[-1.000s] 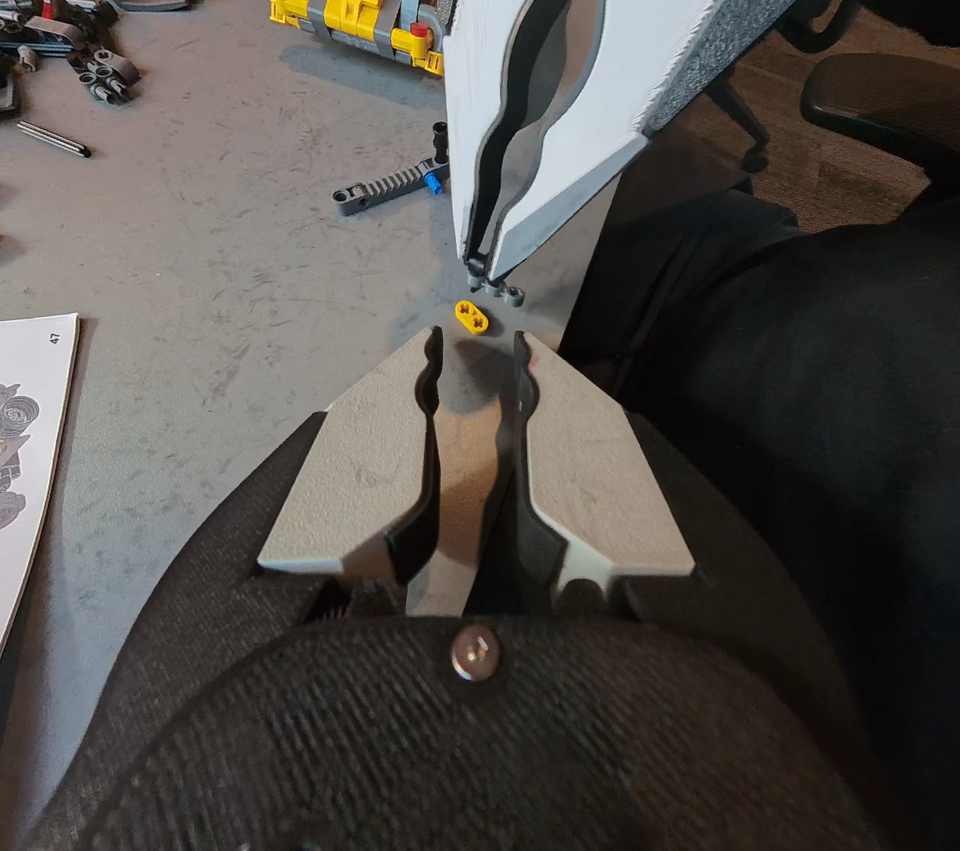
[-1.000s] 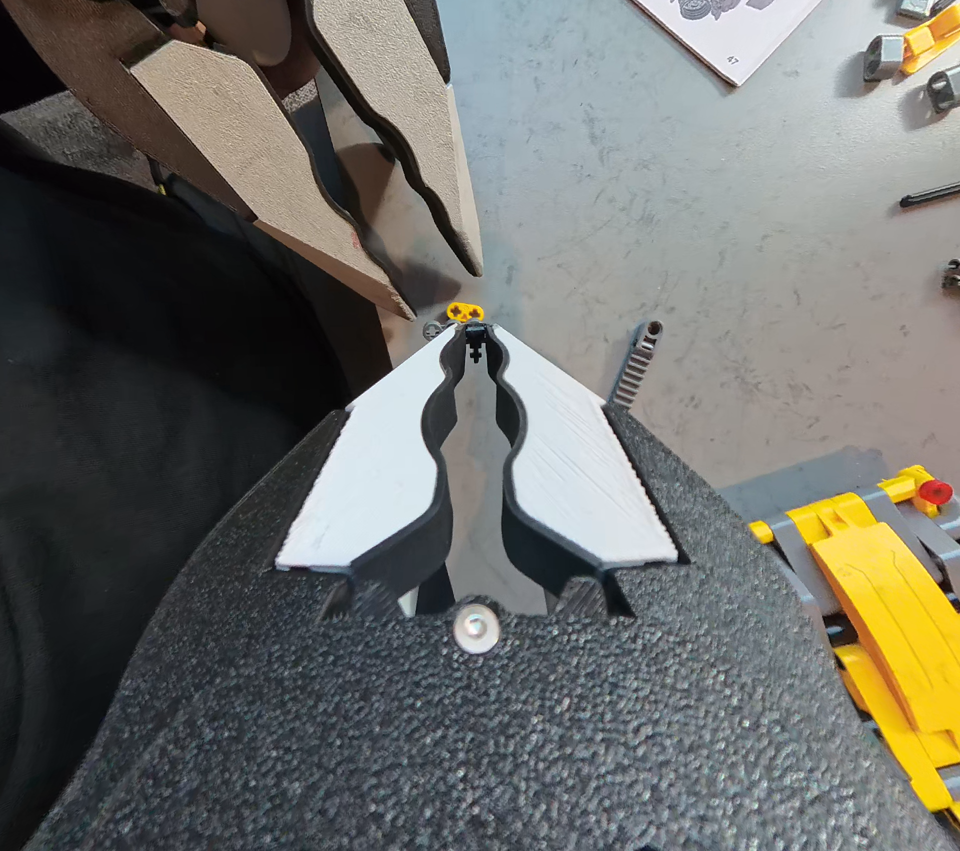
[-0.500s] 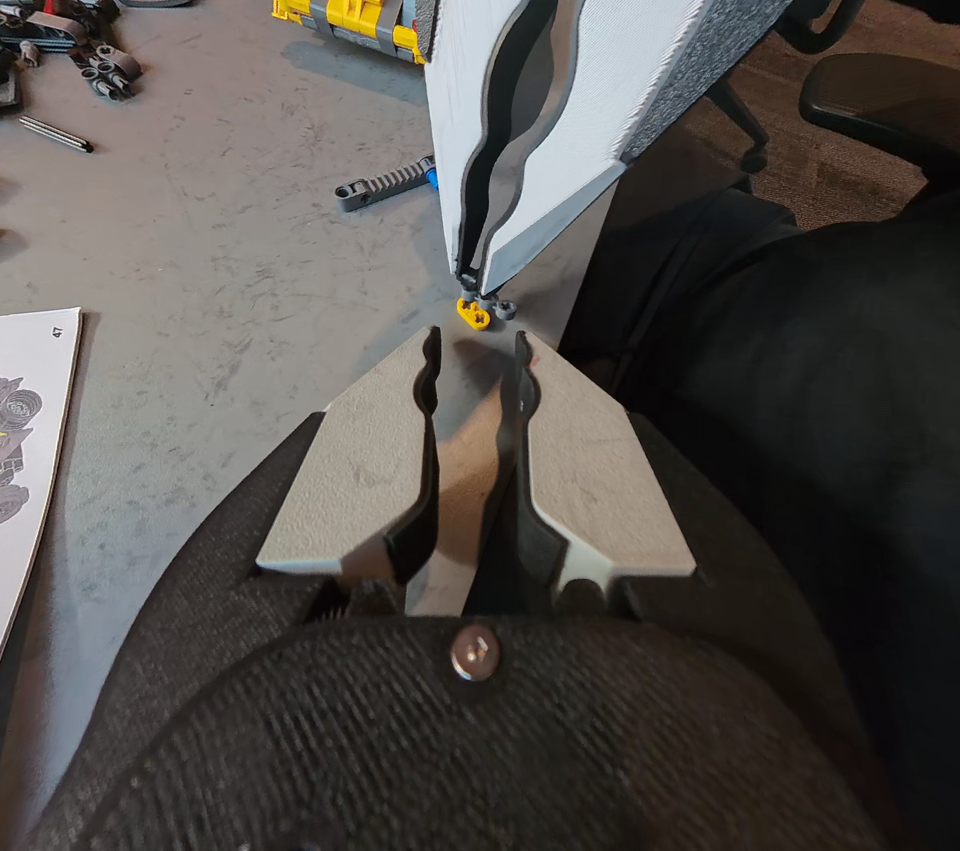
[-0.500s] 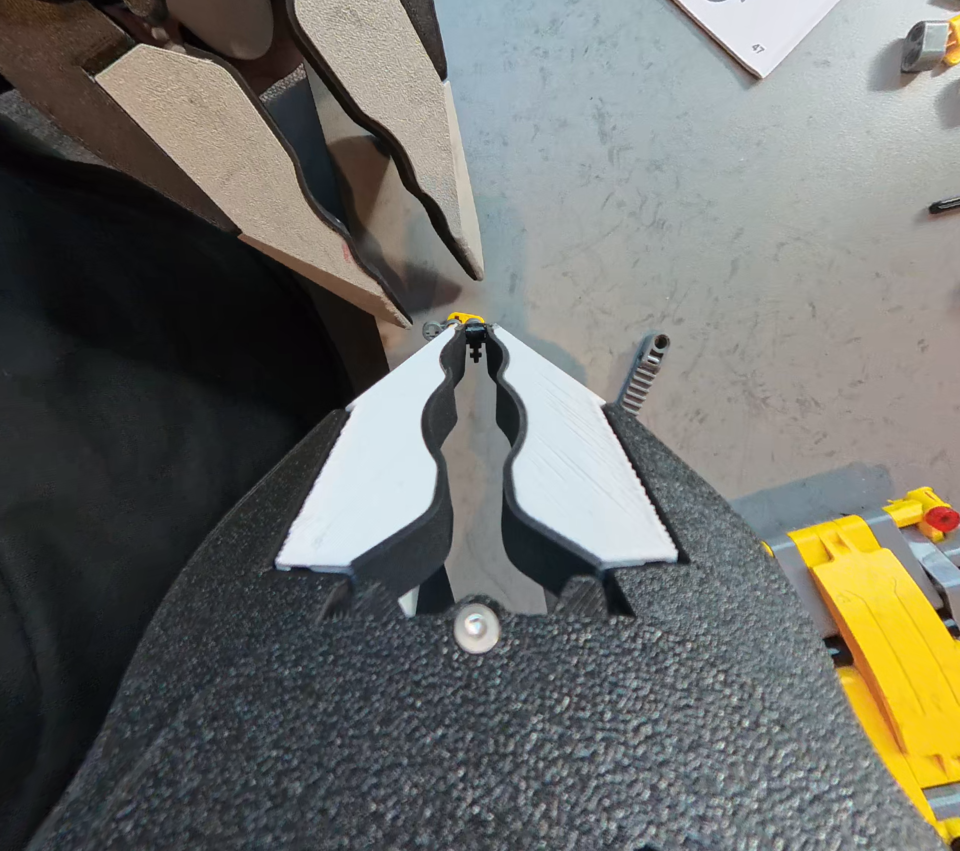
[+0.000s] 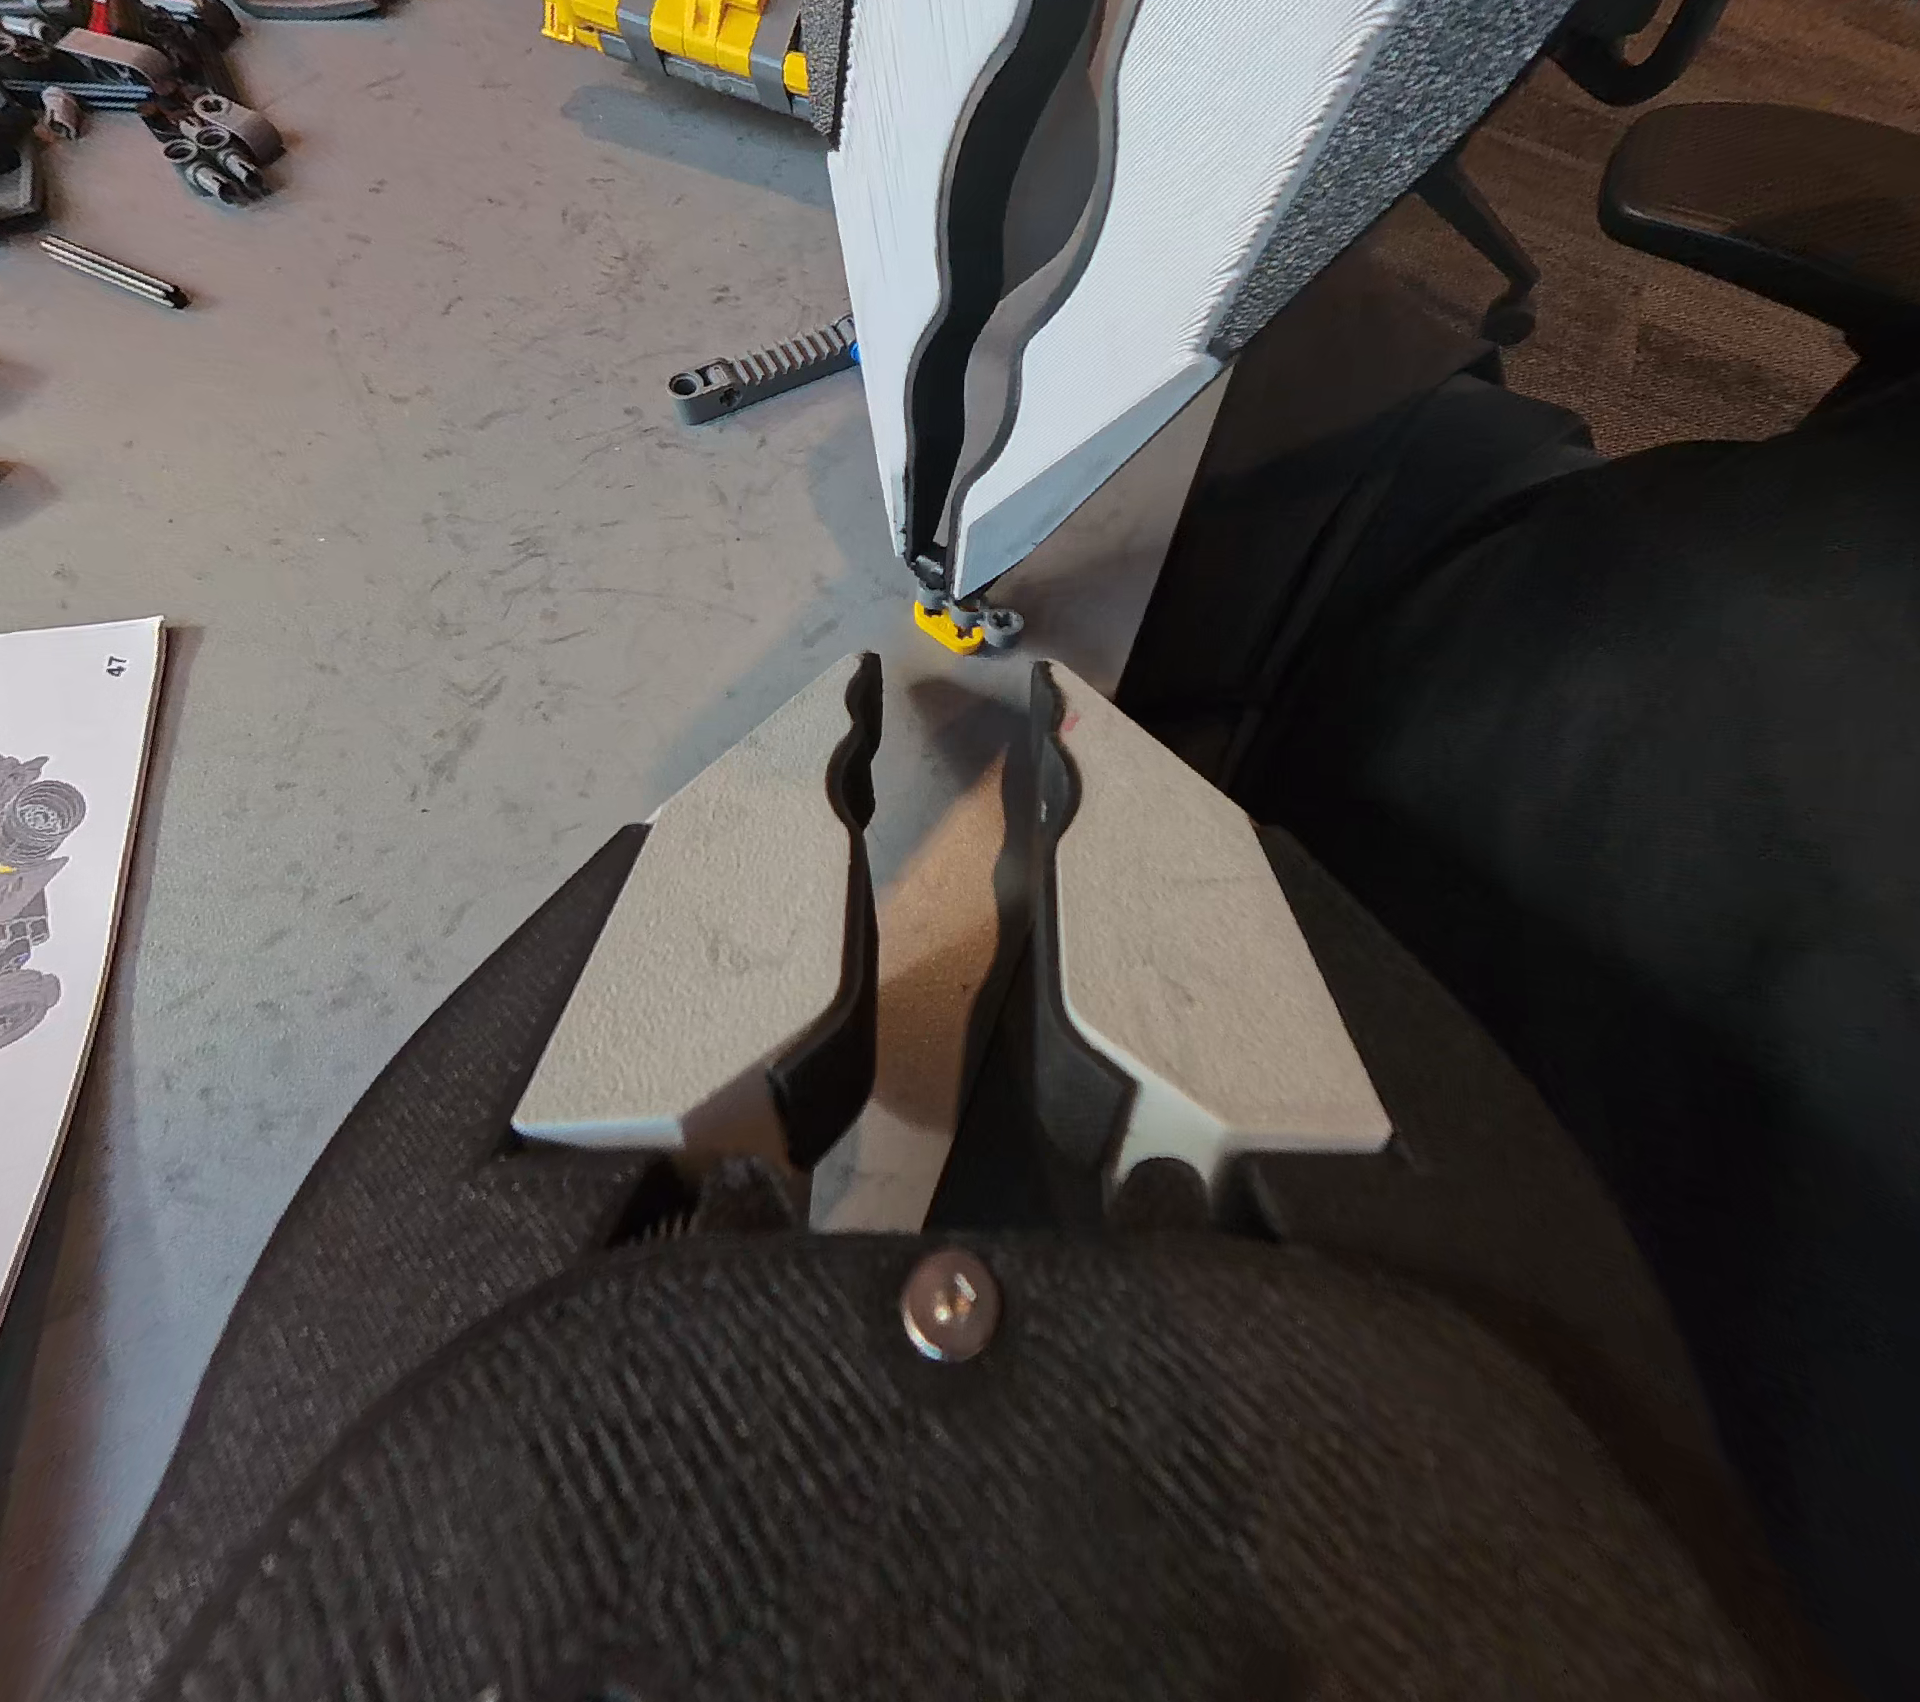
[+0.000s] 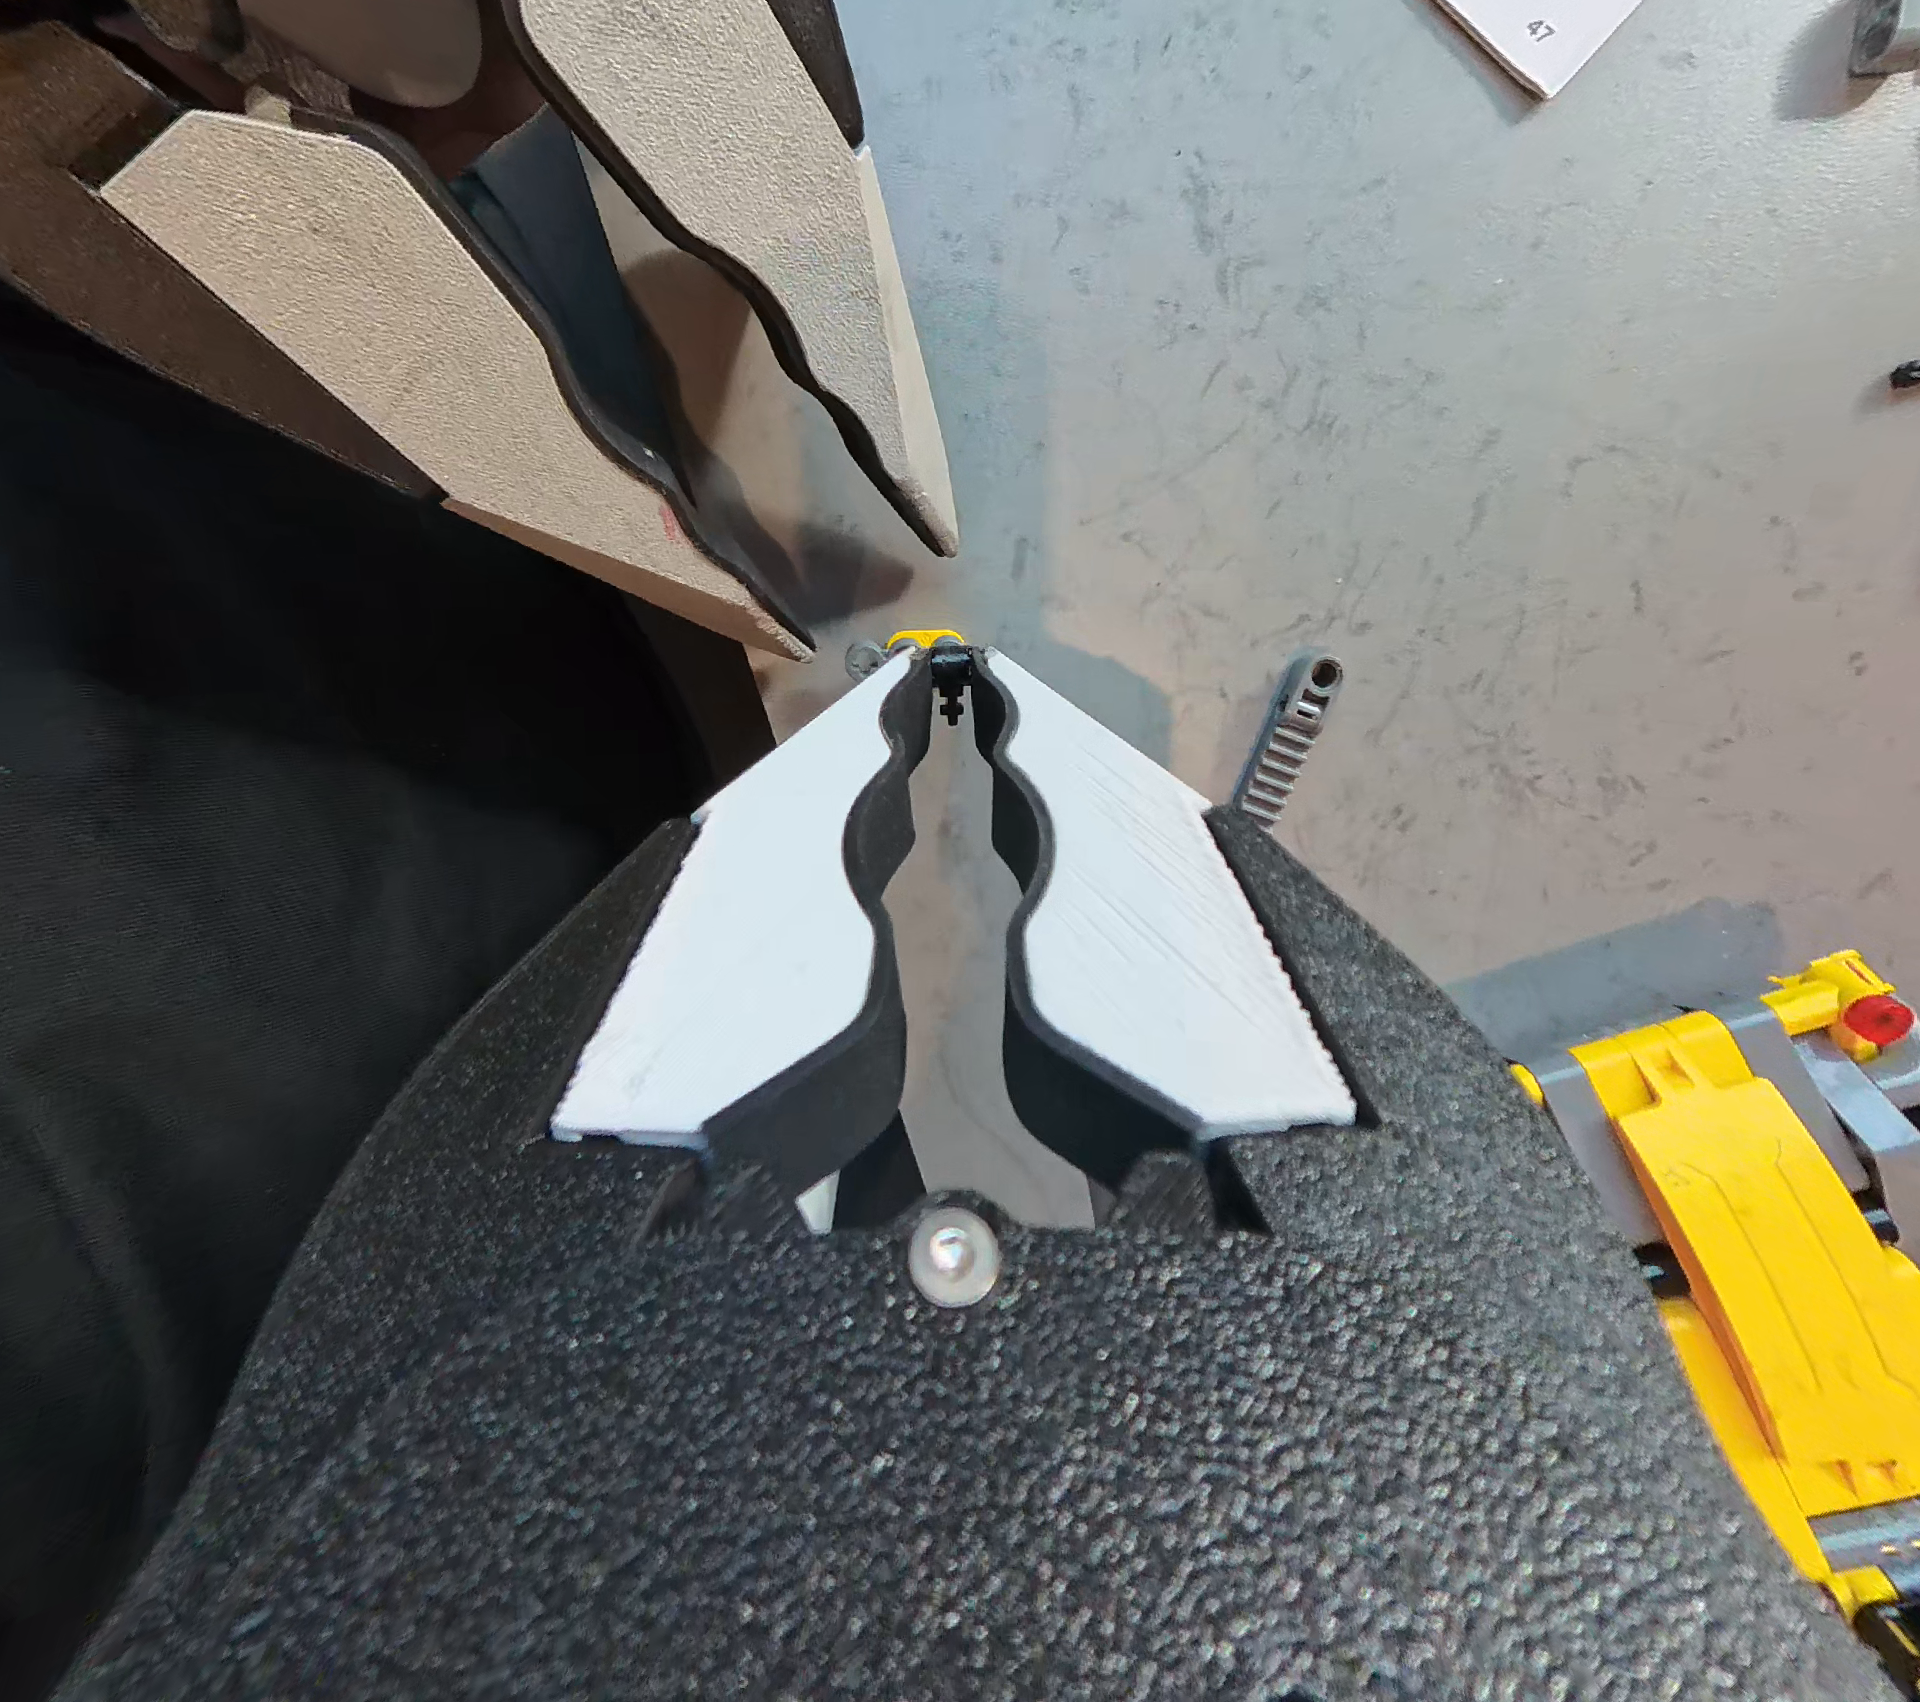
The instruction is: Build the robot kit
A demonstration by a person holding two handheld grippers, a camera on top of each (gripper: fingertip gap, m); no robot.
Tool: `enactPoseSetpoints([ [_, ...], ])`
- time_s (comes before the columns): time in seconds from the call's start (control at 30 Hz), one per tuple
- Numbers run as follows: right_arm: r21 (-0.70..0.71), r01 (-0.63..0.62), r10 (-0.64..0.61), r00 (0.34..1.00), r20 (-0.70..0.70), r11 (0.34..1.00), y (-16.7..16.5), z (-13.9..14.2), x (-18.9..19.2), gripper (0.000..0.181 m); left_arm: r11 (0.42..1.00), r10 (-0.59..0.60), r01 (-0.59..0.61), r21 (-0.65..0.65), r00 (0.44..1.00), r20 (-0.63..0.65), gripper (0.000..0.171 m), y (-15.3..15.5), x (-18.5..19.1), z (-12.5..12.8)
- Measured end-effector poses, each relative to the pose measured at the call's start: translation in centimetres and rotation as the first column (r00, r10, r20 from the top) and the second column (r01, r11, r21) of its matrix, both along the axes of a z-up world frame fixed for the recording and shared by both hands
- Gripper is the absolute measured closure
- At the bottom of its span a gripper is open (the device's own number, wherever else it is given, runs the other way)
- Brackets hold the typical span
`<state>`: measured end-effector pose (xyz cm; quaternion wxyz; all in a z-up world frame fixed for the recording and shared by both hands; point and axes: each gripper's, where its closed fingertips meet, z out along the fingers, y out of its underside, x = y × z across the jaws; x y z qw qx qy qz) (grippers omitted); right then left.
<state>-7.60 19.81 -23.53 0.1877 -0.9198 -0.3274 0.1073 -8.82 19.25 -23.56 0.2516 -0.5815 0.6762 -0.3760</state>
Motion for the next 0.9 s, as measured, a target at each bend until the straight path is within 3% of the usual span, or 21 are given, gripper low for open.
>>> enactPoseSetpoints([
  [0.47, -0.022, -0.127, 0.129, 0.971, 0.203, 0.992, 0.03, -0.21, -0.34, 0.174, 1.000, -0.003, 0.003, -0.001, 1.000, 0.001, 0.145, -0.04, -0.01, 0.00],
  [0.73, -0.076, -0.132, 0.139, 0.985, 0.101, 0.988, -0.06, -0.41, -0.55, 0.175, 1.000, -0.005, 0.005, 0.002, 1.000, -0.001, 0.145, -0.09, -0.06, -0.04],
  [0.9, -0.034, -0.097, 0.098, 0.994, 0.056, 0.995, 0.11, -0.38, -0.59, 0.174, 1.000, -0.004, 0.004, -0.006, 1.000, 0.003, 0.146, -0.05, -0.05, 0.02],
])
